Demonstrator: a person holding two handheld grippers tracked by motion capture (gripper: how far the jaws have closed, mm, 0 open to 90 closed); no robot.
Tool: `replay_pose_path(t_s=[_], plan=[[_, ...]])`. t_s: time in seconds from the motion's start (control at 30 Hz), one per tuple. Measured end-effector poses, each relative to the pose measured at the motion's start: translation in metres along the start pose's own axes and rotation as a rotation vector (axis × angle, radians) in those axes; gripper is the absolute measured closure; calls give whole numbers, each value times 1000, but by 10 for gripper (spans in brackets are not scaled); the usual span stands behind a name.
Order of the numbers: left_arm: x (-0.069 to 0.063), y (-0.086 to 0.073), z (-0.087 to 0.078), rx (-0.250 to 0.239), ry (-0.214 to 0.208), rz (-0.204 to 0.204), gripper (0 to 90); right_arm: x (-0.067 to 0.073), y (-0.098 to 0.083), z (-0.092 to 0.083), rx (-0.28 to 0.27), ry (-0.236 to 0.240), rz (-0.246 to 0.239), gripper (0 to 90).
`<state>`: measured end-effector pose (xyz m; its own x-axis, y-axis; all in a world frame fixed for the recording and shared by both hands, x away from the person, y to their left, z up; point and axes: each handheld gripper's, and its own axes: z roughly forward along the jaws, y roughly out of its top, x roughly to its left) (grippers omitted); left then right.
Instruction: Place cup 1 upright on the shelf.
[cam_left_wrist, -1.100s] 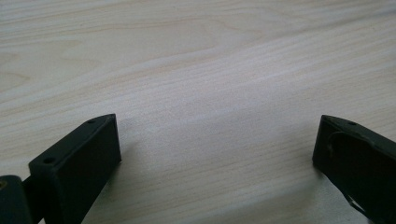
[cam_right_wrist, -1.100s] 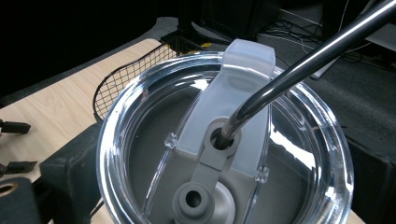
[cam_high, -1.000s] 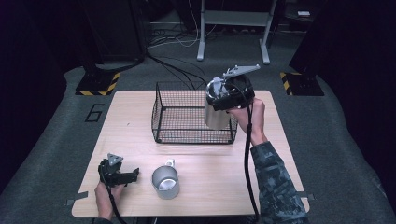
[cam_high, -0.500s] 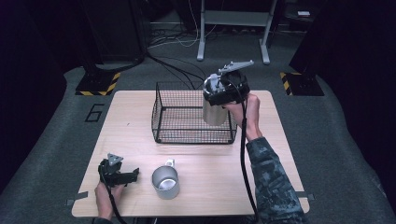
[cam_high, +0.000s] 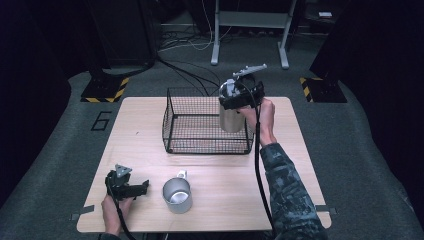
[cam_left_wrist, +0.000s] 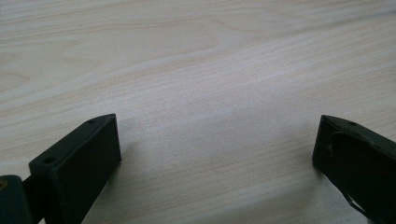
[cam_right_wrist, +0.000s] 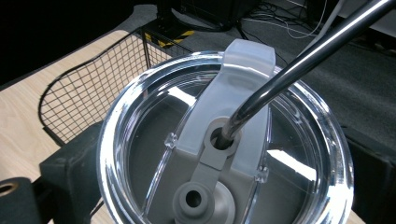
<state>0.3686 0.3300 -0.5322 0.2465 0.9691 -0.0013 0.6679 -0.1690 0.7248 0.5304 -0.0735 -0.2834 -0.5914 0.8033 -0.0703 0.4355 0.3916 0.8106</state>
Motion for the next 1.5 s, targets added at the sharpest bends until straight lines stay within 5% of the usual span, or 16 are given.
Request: replay_pose_path(t_s=[0.93,1.5], plan=[[0,0,0,0,0,0,10,-1,-27,57,101,-16,31,35],[0,0,0,0,-1,0,10,-1,-44,77,138,-24,59,35]])
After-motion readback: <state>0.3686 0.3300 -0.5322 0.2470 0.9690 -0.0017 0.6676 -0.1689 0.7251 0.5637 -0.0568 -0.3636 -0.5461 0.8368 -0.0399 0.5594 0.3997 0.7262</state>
